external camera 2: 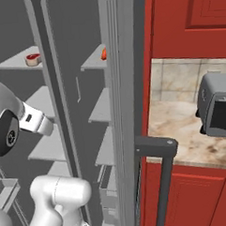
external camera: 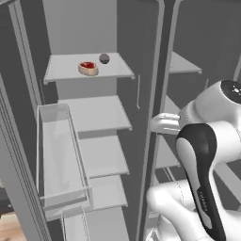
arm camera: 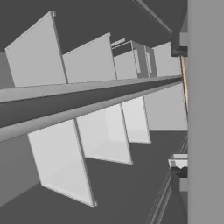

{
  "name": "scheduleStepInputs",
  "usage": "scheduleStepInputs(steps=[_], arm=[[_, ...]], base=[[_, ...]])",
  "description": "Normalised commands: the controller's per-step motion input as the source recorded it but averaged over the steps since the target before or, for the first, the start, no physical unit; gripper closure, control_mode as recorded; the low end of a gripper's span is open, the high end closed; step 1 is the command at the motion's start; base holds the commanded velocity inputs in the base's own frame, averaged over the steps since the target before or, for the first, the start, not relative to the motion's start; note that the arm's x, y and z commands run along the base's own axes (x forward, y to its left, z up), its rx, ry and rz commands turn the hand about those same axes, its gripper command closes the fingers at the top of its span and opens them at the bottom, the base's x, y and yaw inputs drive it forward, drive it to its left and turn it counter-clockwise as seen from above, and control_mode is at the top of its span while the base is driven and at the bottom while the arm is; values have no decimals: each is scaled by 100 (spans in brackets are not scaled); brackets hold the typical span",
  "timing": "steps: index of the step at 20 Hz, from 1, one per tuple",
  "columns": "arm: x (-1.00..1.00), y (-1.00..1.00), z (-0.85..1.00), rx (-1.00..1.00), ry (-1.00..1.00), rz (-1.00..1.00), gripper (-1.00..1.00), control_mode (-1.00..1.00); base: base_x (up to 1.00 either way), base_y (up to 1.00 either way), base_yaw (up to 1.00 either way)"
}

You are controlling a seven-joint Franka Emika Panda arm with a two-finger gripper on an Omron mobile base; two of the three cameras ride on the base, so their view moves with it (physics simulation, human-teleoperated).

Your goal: Pick up the frozen steak from the freezer, place it on any shelf in the fridge, and close the fridge and freezer doors when done.

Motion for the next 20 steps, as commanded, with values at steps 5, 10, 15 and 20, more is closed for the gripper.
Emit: scheduleStepInputs(steps=[5, 10, 15, 20], arm=[[0, 0, 0, 0, 0, 0, -100, 100], [0, 0, 0, 0, 0, 0, -100, 100], [0, 0, 0, 0, 0, 0, -100, 100], [0, 0, 0, 0, 0, 0, -100, 100]], base=[[-6, 30, -3], [-5, 46, -1], [-18, 27, 0], [-64, 0, 0]])
